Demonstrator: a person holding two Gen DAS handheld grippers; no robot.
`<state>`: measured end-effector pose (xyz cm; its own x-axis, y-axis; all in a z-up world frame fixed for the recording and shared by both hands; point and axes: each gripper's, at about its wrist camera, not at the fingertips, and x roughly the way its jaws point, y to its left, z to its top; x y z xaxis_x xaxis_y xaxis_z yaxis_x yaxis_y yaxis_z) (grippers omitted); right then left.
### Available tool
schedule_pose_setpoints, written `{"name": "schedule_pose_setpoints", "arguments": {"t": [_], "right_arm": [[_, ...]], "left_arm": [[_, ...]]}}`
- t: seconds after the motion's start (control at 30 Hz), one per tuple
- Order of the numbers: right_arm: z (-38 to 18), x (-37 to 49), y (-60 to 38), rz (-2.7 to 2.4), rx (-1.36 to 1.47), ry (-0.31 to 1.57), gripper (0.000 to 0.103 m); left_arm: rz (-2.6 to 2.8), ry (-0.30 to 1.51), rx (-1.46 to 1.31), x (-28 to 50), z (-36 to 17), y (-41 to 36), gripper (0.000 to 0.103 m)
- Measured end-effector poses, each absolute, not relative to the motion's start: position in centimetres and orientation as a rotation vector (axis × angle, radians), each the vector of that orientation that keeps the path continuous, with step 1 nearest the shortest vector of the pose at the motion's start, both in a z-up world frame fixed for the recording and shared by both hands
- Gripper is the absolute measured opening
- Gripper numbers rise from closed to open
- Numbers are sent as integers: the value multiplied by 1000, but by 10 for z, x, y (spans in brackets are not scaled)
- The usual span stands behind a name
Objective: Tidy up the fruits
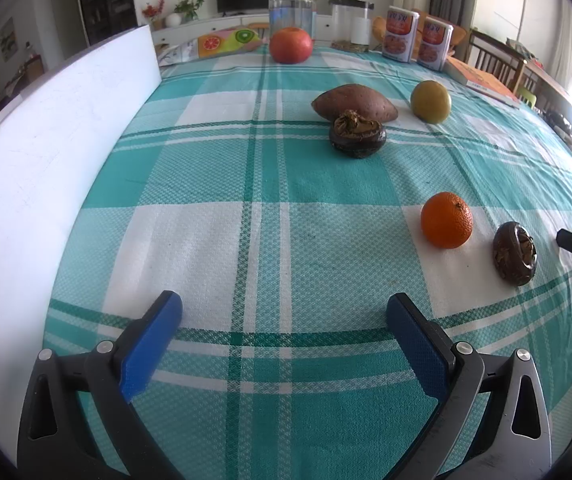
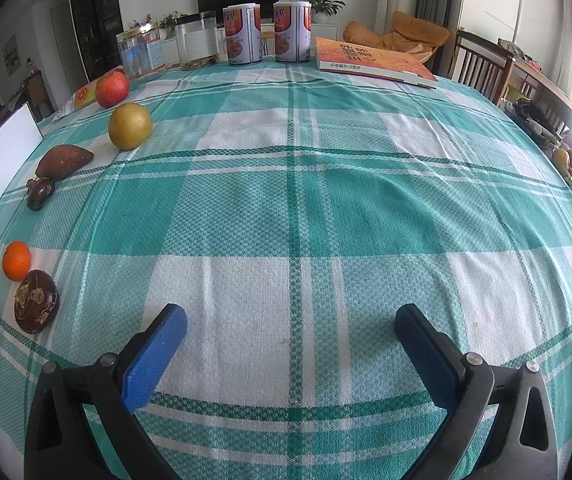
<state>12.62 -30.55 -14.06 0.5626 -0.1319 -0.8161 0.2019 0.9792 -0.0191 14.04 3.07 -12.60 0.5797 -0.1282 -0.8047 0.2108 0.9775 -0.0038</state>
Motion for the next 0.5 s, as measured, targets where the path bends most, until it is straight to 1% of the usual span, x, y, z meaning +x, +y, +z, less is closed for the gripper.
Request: {"name": "schedule_pose_setpoints", "arguments": {"t": [0.27,0.33,0.4,0.5], "right_arm": [[-141,126,-305,-197,80,953,103],[-141,126,-305,-197,79,953,103],[-141,126,-305,-197,80,953,103],[-141,126,-305,-197,80,953,103]], "left_arm": [[-198,931,93,140,-126,31,102],[-171,936,93,136,-123,34,100],[-200,919,79,128,-107,39,100],[-218,794,111,118,-60,47,100]]}}
